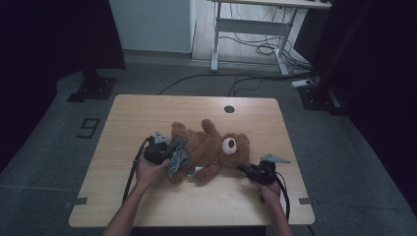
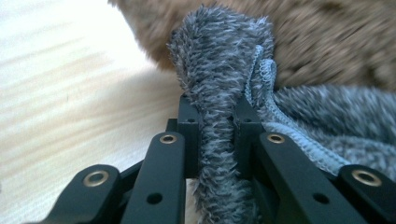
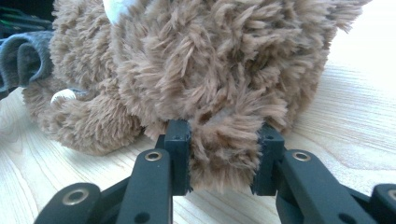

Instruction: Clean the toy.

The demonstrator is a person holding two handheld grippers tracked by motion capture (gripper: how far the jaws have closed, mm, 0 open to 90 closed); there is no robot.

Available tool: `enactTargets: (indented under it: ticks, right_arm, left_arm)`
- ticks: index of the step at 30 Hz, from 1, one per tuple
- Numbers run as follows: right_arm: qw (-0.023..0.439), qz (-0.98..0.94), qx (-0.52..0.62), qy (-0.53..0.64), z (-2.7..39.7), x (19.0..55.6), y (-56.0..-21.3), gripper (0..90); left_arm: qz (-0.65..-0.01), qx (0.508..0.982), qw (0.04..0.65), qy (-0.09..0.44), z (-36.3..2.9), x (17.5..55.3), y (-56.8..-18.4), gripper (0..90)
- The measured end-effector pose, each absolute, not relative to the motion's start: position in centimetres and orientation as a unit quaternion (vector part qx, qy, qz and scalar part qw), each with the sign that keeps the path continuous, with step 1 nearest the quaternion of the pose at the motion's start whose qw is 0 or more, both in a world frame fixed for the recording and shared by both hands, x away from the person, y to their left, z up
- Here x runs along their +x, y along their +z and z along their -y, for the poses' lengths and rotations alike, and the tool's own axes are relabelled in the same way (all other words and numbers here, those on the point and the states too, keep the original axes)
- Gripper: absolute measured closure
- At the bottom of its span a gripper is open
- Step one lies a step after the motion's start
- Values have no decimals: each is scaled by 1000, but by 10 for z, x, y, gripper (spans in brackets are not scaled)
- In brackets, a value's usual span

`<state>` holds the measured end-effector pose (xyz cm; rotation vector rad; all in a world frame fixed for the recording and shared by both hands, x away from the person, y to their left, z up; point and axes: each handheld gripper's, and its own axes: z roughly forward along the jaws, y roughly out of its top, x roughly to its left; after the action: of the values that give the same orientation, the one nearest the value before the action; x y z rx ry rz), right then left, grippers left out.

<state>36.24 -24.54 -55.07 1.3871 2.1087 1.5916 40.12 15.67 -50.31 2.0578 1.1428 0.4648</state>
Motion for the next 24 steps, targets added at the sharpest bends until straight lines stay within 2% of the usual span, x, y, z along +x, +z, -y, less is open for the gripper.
enactTargets:
  ticks: [5, 13, 19, 24]
  right_arm:
    - [78, -705, 465, 530, 246, 362, -551, 663]
    - [79, -704, 467, 530, 246, 363, -551, 662]
    - [80, -704, 466, 530, 246, 363, -551, 662]
    - [80, -704, 467, 529, 246, 362, -551, 661]
  left_arm:
    - [-458, 794, 358, 175, -165, 400, -505, 775]
    - [-422, 780, 419, 194, -160, 381, -461, 774]
    - [-362, 792, 458, 179, -122, 362, -442, 771]
    - [-330, 814, 445, 174, -80, 365, -441, 770]
